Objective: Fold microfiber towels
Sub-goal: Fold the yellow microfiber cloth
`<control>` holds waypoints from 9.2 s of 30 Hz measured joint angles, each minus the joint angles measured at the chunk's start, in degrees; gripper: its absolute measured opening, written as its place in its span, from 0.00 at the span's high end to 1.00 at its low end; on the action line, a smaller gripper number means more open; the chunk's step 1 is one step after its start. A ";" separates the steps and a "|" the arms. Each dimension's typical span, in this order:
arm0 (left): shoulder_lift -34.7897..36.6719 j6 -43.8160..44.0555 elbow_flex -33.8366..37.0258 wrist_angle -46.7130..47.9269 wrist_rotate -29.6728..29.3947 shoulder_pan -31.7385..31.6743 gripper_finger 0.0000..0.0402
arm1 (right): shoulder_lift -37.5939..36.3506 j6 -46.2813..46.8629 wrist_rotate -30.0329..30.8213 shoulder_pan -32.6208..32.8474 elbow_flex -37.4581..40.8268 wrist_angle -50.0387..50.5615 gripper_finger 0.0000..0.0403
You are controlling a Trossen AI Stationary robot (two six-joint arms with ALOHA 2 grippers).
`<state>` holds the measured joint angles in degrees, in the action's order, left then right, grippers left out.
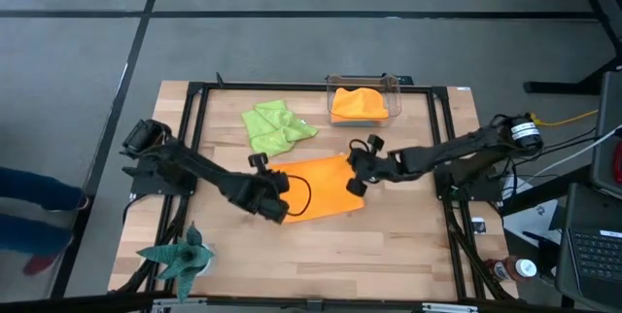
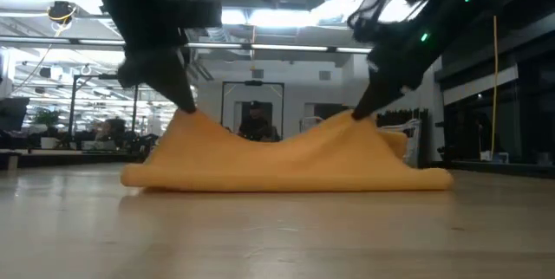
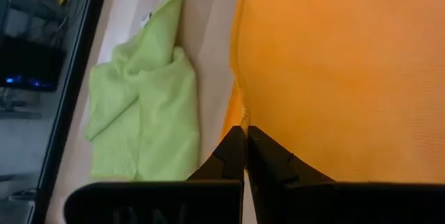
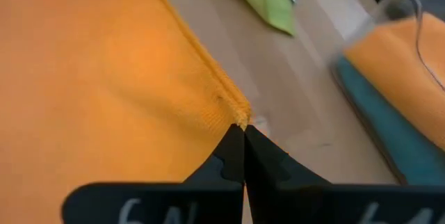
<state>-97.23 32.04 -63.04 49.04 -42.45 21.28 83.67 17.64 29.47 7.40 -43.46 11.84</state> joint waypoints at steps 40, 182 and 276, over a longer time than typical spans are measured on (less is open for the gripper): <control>2.86 16.03 2.88 -4.66 13.70 11.19 0.56 | 15.04 4.70 -14.75 8.47 -8.00 -26.29 0.54; -15.42 -0.81 2.66 -41.55 18.92 18.10 0.56 | 28.01 -5.86 -23.50 22.07 -16.46 -7.36 0.43; -14.93 5.86 -11.18 19.26 8.51 5.60 0.68 | 26.41 -14.67 -5.16 0.92 -26.43 2.80 0.67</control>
<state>-112.16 37.90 -74.22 68.30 -33.94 26.87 110.08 2.97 24.31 8.32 -69.89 14.64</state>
